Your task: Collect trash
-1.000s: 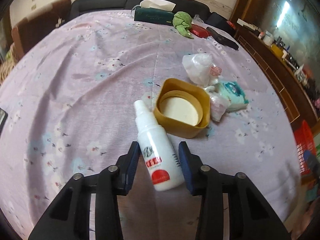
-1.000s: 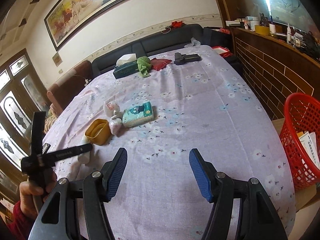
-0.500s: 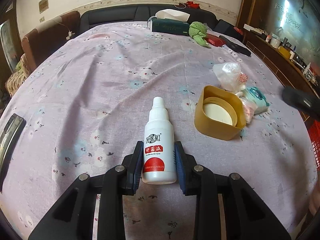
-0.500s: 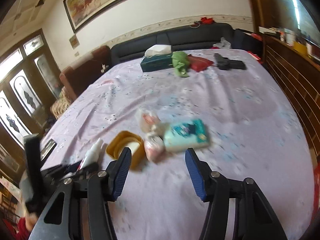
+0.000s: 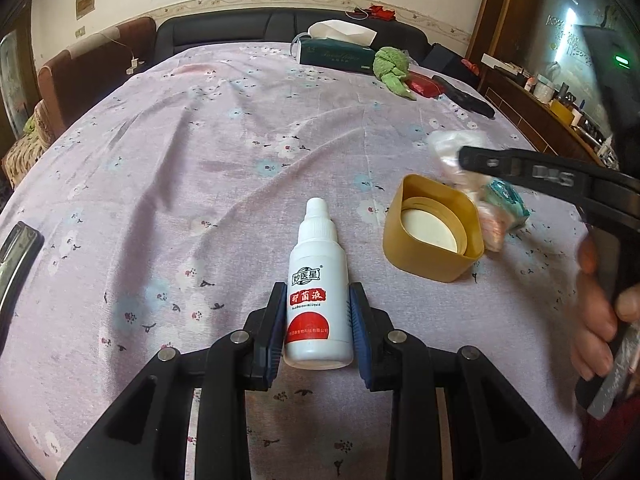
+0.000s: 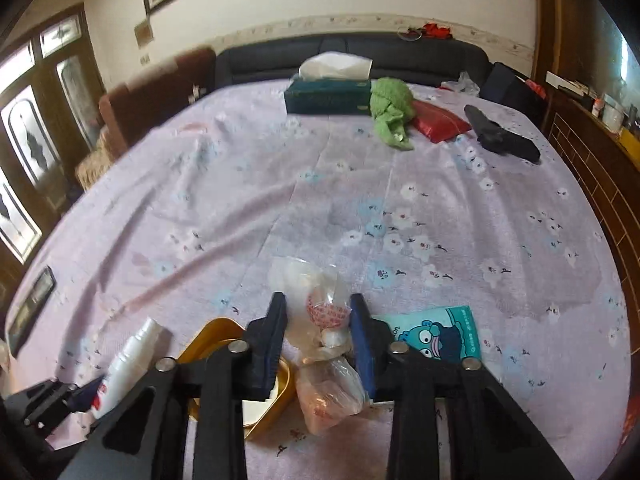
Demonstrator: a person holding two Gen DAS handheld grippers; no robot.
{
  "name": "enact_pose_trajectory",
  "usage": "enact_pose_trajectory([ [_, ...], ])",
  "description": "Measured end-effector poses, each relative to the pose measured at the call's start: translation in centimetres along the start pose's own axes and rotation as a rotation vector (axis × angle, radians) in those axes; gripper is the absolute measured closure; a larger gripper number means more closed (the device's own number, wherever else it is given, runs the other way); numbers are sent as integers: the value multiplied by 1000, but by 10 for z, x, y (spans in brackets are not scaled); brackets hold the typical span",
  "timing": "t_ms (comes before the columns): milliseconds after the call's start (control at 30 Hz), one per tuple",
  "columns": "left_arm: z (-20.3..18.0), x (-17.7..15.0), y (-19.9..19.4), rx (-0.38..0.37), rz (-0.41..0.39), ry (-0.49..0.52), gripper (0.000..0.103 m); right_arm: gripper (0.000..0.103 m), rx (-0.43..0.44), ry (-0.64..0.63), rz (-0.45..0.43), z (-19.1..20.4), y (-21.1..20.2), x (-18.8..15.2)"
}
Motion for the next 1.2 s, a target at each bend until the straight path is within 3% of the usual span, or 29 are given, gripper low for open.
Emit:
enact_pose_trajectory([
  [233,-8,1,-14,-34,-69,28,74,77,40,48,-129,-8,-59,-25],
  [467,-17,-5,-31,-26,-137,53,74,76,161,122,-178,-16,-97,-80],
  [567,-23,-13,-35,-35,-147,61,74,76,190,140,-191,-20,-99,-97],
  [867,-32,-20,-41,39,-193,110,74,76,239,196,-167,-27,-82,-117],
  [1200,-31,-20,-41,85,-209,113,74,76,189,166,-190,-24,-83,-117],
])
Point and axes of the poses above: each gripper's, at about its wrist camera, not at the fingertips, and y roughly the way its jaws point, z to its left, x to its top, the point moved 10 cm from there along y, roughly the way its jaws point, and after that the axes turned 8 degrees about z, right-handed, at the moved point
